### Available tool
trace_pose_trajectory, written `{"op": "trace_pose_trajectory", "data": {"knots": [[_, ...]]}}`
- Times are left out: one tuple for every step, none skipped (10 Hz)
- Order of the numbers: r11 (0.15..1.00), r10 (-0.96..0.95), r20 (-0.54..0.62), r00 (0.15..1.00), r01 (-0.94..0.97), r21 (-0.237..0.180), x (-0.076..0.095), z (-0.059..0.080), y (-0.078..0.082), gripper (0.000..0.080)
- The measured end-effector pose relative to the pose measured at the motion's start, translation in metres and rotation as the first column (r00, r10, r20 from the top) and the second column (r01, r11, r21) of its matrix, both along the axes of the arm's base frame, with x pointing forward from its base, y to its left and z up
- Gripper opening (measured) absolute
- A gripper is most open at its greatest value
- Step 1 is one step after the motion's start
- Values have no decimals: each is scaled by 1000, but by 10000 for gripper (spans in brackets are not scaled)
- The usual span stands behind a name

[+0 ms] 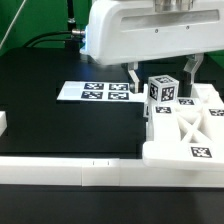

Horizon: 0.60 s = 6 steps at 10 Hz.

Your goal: Assemble chair

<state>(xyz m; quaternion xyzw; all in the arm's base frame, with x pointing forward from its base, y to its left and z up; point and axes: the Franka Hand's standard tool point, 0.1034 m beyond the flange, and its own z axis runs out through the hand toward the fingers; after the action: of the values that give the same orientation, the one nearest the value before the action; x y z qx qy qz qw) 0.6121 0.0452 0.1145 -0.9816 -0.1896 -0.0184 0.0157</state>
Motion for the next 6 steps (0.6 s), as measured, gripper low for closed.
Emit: {"op": "trace_pose_trajectory", "data": {"knots": [[1000, -4, -1, 1000, 4, 0, 0, 0, 0, 623], [1000, -4, -1, 1000, 4, 0, 0, 0, 0, 623], [1000, -4, -1, 1000, 4, 0, 0, 0, 0, 447], [1000, -4, -1, 1000, 4, 0, 0, -1, 0, 281], [999, -38, -3, 999, 38, 2, 0, -1, 0, 284], [999, -41, -3, 999, 41, 2, 0, -1, 0, 284]]}}
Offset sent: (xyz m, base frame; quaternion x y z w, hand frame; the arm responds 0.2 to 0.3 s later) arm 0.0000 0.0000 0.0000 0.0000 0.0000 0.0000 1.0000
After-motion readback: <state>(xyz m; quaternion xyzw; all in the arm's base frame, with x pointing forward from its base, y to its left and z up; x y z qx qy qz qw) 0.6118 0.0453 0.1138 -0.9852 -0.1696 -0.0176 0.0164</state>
